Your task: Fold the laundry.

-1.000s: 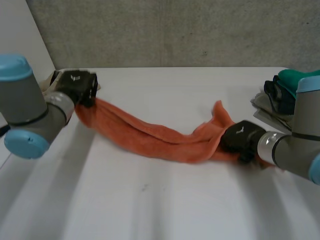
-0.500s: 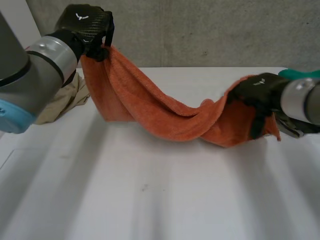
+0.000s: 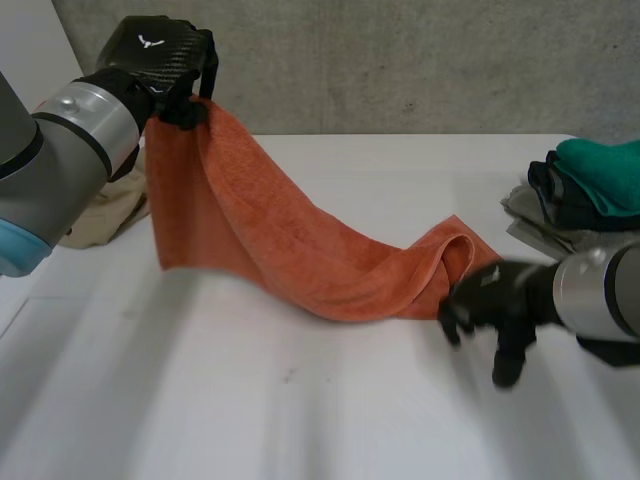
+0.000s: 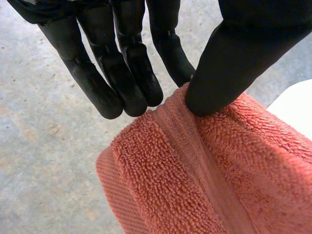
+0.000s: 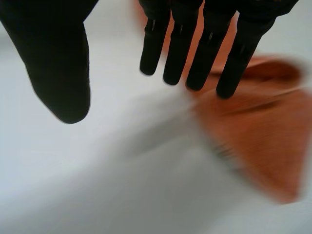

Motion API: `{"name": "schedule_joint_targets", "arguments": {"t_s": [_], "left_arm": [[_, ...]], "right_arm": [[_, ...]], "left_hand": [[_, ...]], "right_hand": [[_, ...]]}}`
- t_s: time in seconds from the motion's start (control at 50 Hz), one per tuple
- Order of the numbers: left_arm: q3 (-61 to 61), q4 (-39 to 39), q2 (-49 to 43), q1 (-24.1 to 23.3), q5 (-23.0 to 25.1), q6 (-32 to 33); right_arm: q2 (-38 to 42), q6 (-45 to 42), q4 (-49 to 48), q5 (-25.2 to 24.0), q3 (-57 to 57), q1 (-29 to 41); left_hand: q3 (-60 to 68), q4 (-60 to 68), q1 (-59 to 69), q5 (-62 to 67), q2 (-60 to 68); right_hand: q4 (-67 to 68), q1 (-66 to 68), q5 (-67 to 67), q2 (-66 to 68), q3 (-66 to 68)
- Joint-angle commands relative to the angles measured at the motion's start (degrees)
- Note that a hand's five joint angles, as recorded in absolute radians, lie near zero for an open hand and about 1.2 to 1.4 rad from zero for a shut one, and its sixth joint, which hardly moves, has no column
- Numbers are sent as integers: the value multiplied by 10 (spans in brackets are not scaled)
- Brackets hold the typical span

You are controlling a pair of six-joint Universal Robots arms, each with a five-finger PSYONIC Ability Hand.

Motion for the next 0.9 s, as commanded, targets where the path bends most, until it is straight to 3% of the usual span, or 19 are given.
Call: {"name": "schedule_joint_targets", "arguments": {"t_s": [0.02,0.06,0.12,0.26,0.38,0.44,0.46,0.52,0.54,0.72,0.82,0.9], "left_arm": [[-15,-18,25,-17,0,-3],[-29,-21,50,-17,2,-4],[-44,-20,75,-18,9,-5],[-86,2,146,-17,43,-12],[-105,48,177,-11,51,-21],[-110,62,180,-4,54,-27],[-111,68,178,-1,54,-32],[-116,77,172,9,55,-42],[-117,78,170,11,56,-45],[-88,112,124,26,57,-54],[-20,124,78,30,19,-52],[22,130,50,38,-30,-57]], "right_arm": [[-5,156,-195,-5,-110,-3],[39,166,-254,-19,-145,5],[90,162,-299,-31,-190,23],[262,158,-263,-58,-331,68],[381,165,-250,-23,-424,101],[411,167,-255,-6,-449,107],[426,168,-264,8,-465,106],[447,174,-288,30,-499,105],[449,179,-293,32,-506,104],[422,238,-349,47,-544,94],[300,236,-500,125,-546,51],[218,235,-511,107,-488,35]], "left_hand": [[120,114,140,138,114],[120,114,140,138,114],[120,114,140,138,114],[120,114,140,138,114],[120,114,140,138,114],[120,114,140,138,114],[120,114,140,138,114],[120,114,140,138,114],[120,114,140,138,114],[120,114,140,138,114],[120,114,140,138,114],[120,114,140,138,114]], "right_hand": [[-83,-80,-78,-80,-83],[-174,-171,-168,-171,-174],[-176,-173,-171,-173,-176],[-174,-171,-169,-171,-175],[-146,-143,-141,-143,-146],[-18,-15,-13,-15,-19],[132,135,137,135,132],[380,383,385,383,379],[438,441,443,441,437],[438,441,444,441,438],[438,441,444,441,438],[438,441,444,441,438]]}}
